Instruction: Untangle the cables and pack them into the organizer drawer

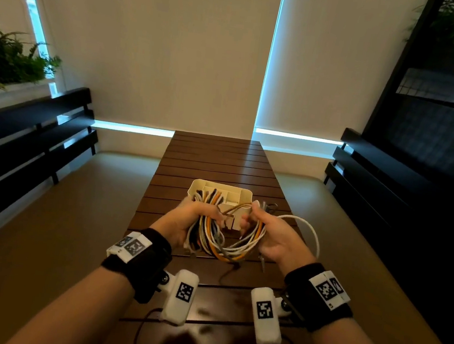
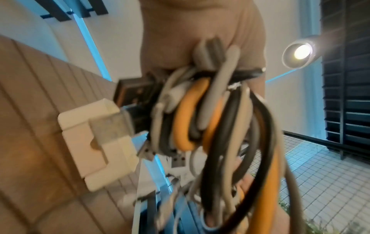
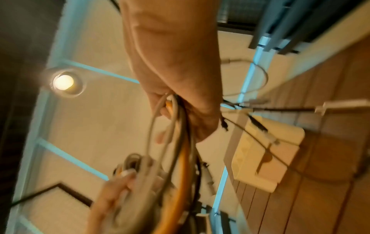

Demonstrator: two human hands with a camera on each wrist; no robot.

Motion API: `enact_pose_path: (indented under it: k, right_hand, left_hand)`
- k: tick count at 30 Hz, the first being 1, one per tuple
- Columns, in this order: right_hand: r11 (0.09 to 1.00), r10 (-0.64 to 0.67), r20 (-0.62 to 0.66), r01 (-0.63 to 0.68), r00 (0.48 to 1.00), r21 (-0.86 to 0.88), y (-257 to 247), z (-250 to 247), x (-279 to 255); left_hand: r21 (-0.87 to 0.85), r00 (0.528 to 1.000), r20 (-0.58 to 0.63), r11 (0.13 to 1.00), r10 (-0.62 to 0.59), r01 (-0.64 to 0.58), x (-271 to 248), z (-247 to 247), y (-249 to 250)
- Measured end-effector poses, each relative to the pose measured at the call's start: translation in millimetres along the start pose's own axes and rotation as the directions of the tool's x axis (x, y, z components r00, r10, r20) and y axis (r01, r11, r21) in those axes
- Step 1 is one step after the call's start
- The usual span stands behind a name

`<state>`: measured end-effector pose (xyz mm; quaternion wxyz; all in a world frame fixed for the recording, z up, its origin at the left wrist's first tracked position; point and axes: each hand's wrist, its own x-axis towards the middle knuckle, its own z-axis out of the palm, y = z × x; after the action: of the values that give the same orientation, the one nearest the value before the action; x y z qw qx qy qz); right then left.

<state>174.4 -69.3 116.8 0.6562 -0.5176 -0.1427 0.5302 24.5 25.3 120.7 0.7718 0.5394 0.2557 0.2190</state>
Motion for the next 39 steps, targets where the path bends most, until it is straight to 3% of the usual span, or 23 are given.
enact_pose_path:
  k: [2,4,8,11,15,17,21,25,33,39]
  right_hand:
    - [0.997,0.014,0.029,-0.016,0.999,0.081,1,-4,2]
    - [0.998,0.003,0.021,-0.004,1.000,0.070,5,0,2]
    - [0.983,-0.134,-0.007,0.132,0.991,-0.125,13,16,-7]
    - [0.953,-0.233,0.044,0.238,0.971,-0.190,19,25,-13]
    - [0.953,-0.281,-0.117,0.262,0.953,-0.152,21,28,-10]
    - [0.956,-0.245,-0.120,0.220,0.962,-0.194,21,29,-8]
    - [0.977,-0.140,-0.072,0.126,0.987,-0.174,18,35,-7]
    - [0.983,-0.077,0.081,0.089,0.994,-0.163,22,39,-11]
    - [0.960,-0.183,0.236,0.226,0.954,-0.168,14,30,-15]
    - [0.954,-0.049,0.371,0.154,0.927,-0.259,10,19,-6]
  left_hand:
    - [0.009,0.993,-0.093,0.997,0.075,-0.074,3,-5,4]
    - [0.015,0.991,-0.113,0.998,0.069,-0.068,5,-4,3]
    - [0.032,0.997,-0.061,0.998,0.050,-0.048,5,16,-9]
    - [0.011,0.994,-0.068,0.997,0.083,-0.083,6,27,-18]
    - [-0.040,0.992,-0.107,0.996,0.073,-0.078,7,30,-24]
    - [-0.025,0.990,-0.119,0.996,0.081,-0.084,7,29,-25]
    - [-0.033,0.987,-0.130,0.995,0.090,-0.095,6,31,-24]
    - [-0.057,0.988,-0.118,0.992,0.103,-0.110,6,30,-21]
    - [-0.008,0.975,-0.020,0.975,0.221,-0.221,-2,35,-26]
    - [0.090,0.934,-0.169,0.949,0.314,-0.303,-1,37,-41]
